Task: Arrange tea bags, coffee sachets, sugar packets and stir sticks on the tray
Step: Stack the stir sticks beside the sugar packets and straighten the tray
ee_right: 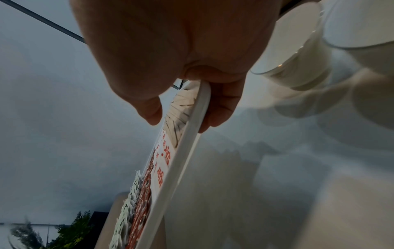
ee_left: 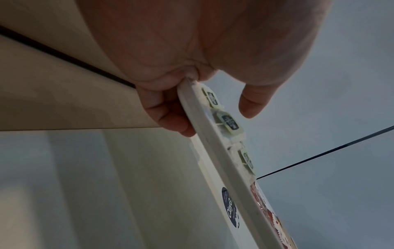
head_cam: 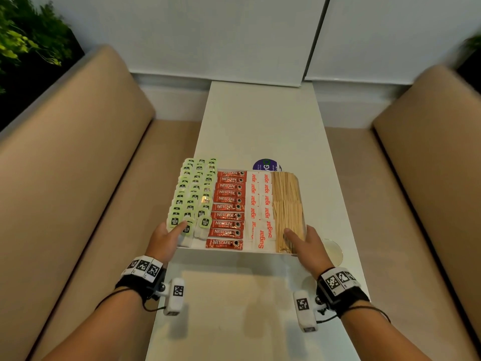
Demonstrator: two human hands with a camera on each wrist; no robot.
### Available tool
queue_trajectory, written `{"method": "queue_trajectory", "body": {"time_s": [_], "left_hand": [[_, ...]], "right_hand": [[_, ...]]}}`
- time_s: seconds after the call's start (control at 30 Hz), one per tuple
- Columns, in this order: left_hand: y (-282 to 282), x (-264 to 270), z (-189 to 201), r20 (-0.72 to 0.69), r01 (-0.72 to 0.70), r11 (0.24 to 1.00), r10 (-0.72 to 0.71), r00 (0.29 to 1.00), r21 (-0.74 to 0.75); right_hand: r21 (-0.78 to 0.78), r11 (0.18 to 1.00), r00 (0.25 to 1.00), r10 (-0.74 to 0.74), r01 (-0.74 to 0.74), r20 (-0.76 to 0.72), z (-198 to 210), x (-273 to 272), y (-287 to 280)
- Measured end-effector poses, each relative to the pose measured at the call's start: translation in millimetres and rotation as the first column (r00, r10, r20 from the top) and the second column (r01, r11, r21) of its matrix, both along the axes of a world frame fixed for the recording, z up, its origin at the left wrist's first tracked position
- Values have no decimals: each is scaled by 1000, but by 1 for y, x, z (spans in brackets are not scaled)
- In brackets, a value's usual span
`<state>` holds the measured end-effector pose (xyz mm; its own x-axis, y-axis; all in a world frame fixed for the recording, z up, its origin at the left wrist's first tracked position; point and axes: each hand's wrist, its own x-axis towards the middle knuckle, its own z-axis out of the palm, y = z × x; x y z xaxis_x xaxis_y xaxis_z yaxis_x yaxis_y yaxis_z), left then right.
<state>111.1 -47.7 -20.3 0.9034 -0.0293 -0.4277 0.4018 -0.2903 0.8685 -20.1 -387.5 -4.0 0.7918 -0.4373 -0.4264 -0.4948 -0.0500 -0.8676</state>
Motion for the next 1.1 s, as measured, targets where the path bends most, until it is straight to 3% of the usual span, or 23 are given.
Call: {"method": "queue_trajectory", "body": {"time_s": [0.57, 0.8, 1.1], "left_hand": [[-22, 87, -12, 1, -43, 997, 43, 999, 67], [-22, 126, -50, -98, 56, 989, -43, 994, 136], [-40, 158, -73, -154, 75, 978, -44, 987, 196]], "right_hand": [[-5, 1000, 1000, -3, 3, 8, -22, 88, -20], [-38, 999, 1000, -11, 11, 14, -43, 122, -25], [-74, 997, 999, -13, 10, -46, -79, 151, -33]]}}
